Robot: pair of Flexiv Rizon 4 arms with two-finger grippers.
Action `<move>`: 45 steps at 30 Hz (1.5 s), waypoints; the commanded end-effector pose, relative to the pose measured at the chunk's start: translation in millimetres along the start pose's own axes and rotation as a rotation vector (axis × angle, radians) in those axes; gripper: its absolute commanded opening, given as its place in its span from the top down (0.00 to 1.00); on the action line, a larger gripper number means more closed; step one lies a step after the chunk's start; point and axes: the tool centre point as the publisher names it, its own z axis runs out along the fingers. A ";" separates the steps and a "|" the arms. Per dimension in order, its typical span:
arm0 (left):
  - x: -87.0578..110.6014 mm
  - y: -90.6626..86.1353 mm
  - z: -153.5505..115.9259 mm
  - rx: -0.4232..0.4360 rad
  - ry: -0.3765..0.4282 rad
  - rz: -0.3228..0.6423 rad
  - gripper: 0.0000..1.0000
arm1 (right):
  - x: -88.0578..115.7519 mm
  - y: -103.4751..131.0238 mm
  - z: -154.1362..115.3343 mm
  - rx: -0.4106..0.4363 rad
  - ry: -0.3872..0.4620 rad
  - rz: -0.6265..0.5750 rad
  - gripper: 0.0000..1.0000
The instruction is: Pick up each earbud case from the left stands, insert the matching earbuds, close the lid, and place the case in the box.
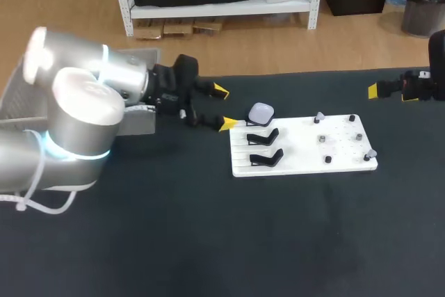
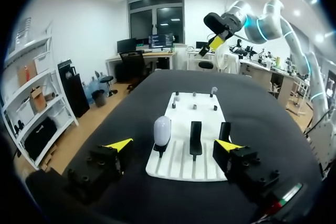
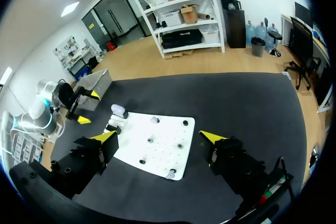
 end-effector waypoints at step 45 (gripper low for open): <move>11.5 24.5 86.4 0.135 -0.034 -0.050 0.26 | -0.3 -0.8 0.4 -0.003 0.001 -0.001 0.00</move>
